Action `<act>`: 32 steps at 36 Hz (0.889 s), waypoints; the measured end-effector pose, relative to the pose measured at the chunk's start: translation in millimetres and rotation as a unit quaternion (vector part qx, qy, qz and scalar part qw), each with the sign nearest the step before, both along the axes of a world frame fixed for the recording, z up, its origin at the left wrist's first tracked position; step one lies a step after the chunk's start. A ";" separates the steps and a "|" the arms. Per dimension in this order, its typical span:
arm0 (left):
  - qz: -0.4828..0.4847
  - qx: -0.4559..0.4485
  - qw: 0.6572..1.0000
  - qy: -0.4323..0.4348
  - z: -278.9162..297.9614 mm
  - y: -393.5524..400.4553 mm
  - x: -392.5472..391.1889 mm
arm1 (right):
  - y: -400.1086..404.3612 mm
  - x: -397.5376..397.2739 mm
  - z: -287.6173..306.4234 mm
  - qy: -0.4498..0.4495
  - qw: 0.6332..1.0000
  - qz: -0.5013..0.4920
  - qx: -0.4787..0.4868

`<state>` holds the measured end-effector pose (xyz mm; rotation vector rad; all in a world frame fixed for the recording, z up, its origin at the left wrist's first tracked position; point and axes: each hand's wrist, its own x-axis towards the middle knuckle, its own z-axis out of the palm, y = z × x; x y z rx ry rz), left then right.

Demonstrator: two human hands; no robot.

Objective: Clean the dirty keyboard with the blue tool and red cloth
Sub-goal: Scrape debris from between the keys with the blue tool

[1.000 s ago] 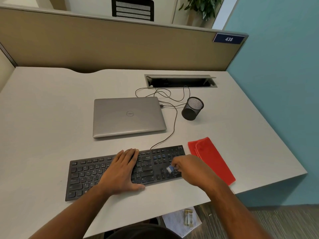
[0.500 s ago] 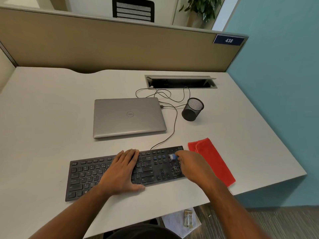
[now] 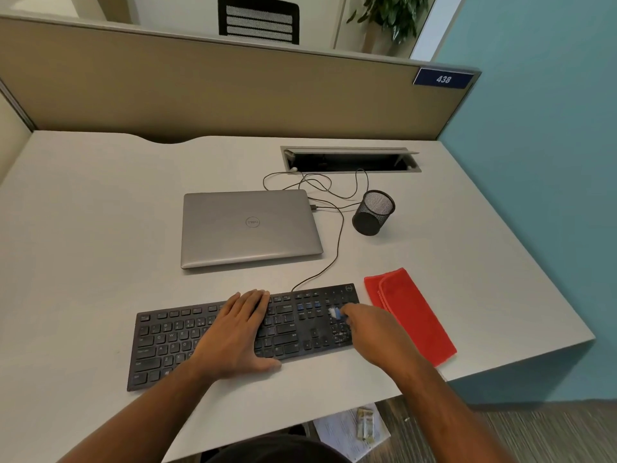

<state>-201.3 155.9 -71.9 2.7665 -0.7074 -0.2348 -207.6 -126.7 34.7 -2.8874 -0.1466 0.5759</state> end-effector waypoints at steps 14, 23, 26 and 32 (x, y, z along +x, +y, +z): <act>0.003 0.002 1.000 -0.002 2.3 -0.6 -0.4 | -4.5 -8.0 -17.4 -0.071 0.990 -0.015 0.121; 0.003 -0.001 1.000 0.004 1.2 0.1 -0.5 | -10.6 -18.0 -29.2 -0.074 0.963 -0.151 0.209; 0.003 -0.001 1.000 0.002 1.1 -0.1 0.3 | -14.7 -16.2 -26.2 -0.128 0.950 -0.168 0.229; 0.001 0.000 1.000 0.001 1.1 -0.1 0.3 | -6.1 -16.4 -30.3 -0.051 0.956 -0.099 0.270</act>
